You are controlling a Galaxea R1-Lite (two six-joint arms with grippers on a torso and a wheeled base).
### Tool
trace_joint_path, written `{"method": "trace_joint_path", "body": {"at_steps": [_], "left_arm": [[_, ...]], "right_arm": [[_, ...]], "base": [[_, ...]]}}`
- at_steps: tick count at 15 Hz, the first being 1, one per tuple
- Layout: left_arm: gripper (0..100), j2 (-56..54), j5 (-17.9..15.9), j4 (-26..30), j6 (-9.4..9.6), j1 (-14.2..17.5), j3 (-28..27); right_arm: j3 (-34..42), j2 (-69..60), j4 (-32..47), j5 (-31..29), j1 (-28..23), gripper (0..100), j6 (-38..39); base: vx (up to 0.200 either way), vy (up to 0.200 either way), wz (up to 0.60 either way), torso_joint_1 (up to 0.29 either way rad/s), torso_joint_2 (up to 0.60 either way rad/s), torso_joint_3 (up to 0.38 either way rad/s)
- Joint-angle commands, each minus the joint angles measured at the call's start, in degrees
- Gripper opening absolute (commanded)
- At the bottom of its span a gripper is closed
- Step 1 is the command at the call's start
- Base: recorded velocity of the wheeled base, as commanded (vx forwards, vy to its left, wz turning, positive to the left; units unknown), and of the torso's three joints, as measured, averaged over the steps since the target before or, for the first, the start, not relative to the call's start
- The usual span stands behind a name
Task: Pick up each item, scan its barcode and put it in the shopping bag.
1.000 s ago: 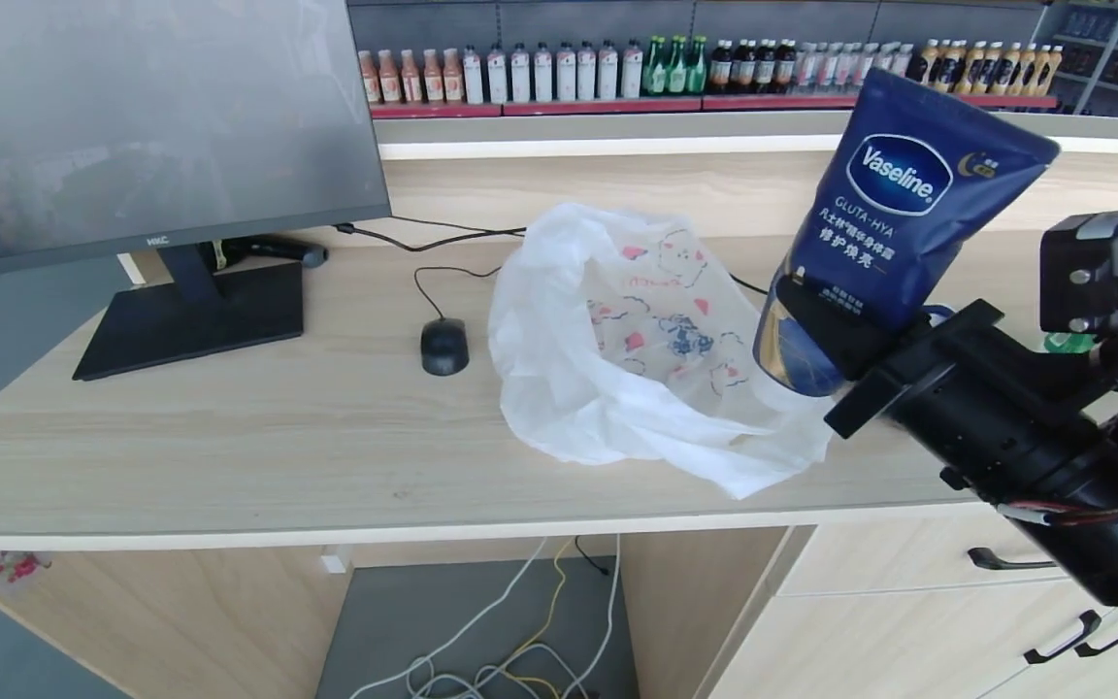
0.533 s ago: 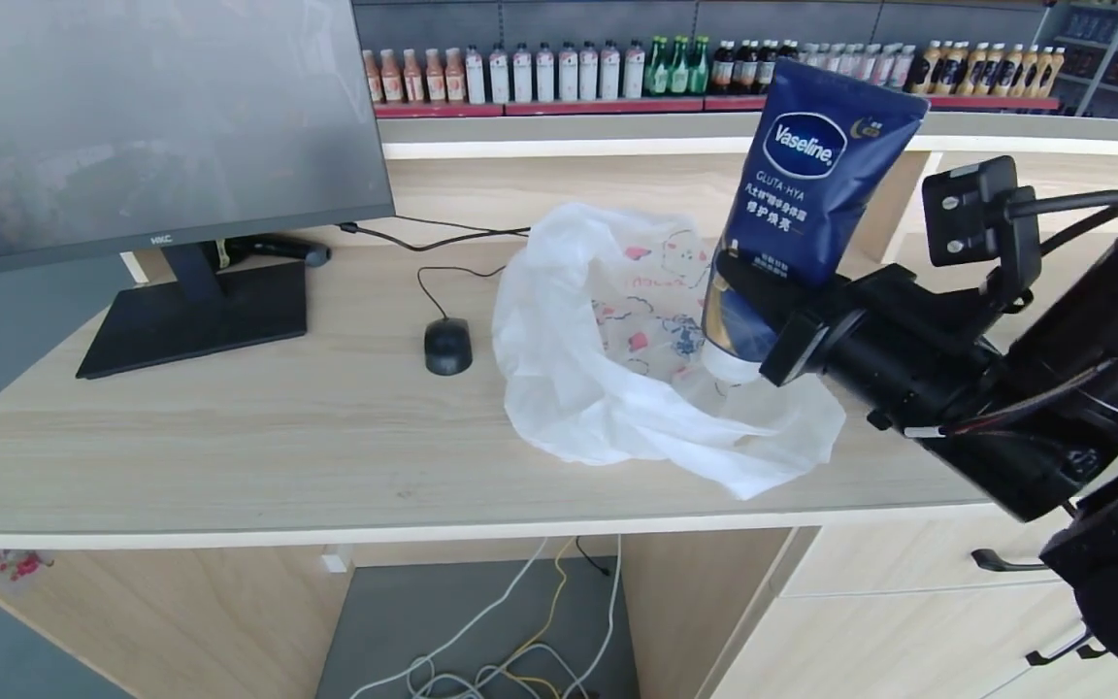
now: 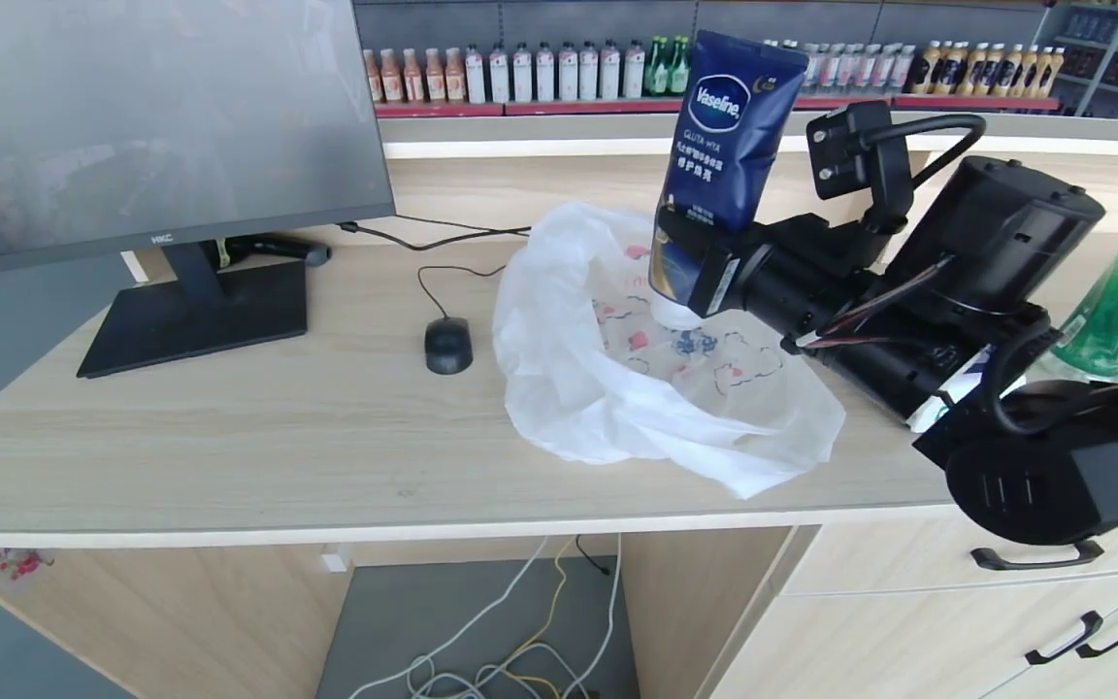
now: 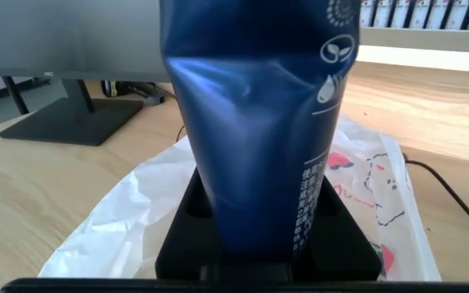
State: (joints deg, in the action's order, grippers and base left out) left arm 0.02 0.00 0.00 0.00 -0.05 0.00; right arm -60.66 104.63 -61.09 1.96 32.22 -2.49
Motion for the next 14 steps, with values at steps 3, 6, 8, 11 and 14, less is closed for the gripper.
{"method": "trace_joint_path", "body": {"at_steps": [3,6,8,11,14], "left_arm": [[100,-0.02,0.0,0.0,0.0,0.05,0.0],[100,-0.02,0.0,0.0,0.0,0.05,0.0],[100,-0.02,0.0,0.0,0.0,-0.04,0.0],[100,-0.02,0.0,0.0,0.0,0.05,0.0],[100,-0.02,0.0,0.0,0.0,0.05,0.0]], "right_arm": [[-4.64,5.67,-0.08,0.32,-0.05,0,0.11],[-7.98,9.1,-0.08,0.32,-0.05,0,0.9],[-10.18,11.47,-0.08,0.23,-0.32,0,1.78],[-13.26,14.28,-0.35,-0.12,-1.72,0,2.14],[-15.72,16.04,-0.35,0.06,-3.22,0,2.14]], "base": [[0.0,0.0,0.0,0.0,0.0,0.0],[0.0,0.0,0.0,0.0,0.0,0.0],[0.0,0.0,0.0,0.0,0.0,0.0],[0.0,0.0,0.0,0.0,0.0,0.0],[0.0,0.0,0.0,0.0,0.0,0.0]]}}
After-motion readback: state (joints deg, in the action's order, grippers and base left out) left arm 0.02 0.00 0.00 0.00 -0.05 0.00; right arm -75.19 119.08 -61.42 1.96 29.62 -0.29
